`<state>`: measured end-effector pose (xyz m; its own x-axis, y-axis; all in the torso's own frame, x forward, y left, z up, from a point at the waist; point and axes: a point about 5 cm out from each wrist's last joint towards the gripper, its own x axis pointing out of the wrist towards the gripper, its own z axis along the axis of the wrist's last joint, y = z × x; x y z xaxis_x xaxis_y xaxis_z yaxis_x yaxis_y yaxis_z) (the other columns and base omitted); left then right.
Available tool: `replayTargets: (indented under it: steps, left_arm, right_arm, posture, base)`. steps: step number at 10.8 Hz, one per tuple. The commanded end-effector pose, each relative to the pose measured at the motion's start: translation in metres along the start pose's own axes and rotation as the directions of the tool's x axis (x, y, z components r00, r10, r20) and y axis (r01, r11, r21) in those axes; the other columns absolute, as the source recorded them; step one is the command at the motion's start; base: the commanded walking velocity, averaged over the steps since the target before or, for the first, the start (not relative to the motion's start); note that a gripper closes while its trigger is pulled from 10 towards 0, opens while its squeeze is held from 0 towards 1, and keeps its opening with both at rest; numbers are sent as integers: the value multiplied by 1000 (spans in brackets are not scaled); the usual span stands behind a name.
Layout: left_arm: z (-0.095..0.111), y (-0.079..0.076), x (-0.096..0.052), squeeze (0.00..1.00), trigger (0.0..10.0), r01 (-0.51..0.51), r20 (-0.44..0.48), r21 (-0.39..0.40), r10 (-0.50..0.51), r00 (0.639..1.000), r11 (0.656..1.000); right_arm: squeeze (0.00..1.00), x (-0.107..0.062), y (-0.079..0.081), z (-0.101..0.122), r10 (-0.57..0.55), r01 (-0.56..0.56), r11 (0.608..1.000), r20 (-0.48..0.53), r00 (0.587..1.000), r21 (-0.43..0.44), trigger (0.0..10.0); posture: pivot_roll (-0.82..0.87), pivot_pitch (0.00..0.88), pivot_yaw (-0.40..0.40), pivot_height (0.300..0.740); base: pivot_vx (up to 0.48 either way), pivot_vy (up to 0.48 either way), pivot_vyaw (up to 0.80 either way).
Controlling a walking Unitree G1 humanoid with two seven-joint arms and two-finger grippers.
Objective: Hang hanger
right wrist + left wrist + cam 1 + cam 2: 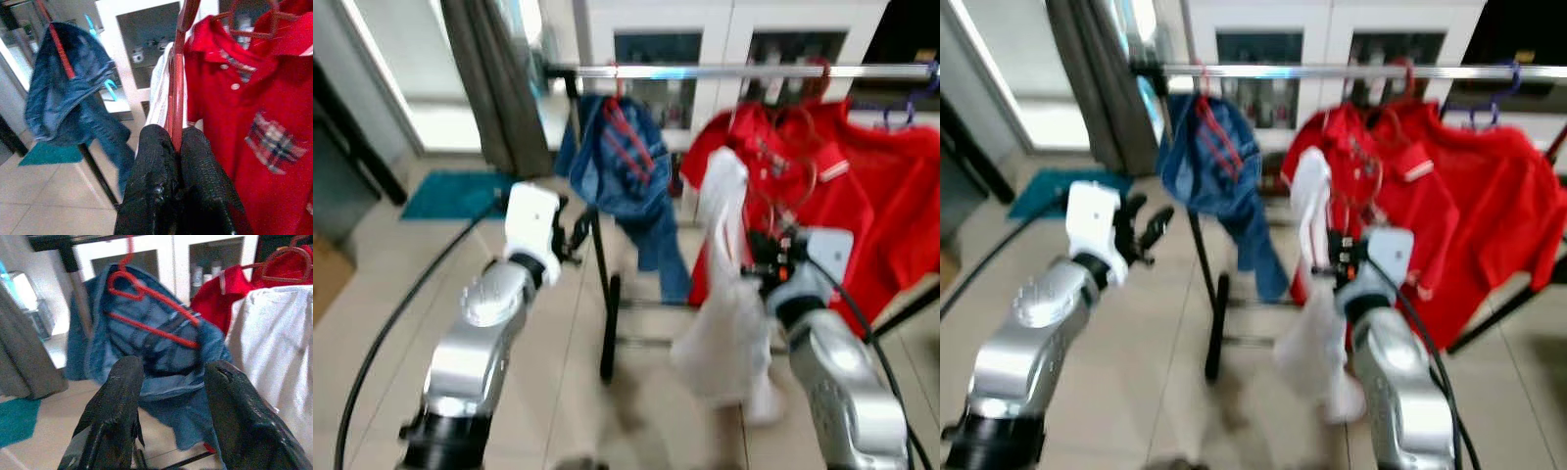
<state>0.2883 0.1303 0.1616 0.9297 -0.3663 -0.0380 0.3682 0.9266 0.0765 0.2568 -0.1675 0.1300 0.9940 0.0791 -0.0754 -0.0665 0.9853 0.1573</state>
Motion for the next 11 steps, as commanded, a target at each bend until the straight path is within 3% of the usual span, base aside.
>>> replayTargets:
  steps: [1, 11]
  left_arm:
    - [2, -5, 1, 0, 10000, 16, 5, -1, -16, 1000, 1000]
    - [-3, -9, -2, 0, 10000, 38, -6, 5, -38, 999, 999]
  right_arm:
    - [0, 0, -4, 8, -8, 8, 1000, 31, 999, -15, 10000]
    - [0, 1, -15, 13, -34, 38, 996, 56, 998, -81, 10000]
  posture:
    - [39, 62, 59, 740]
    - [28, 46, 62, 740]
  base:
    - [352, 0, 0]
    - [353, 0, 0]
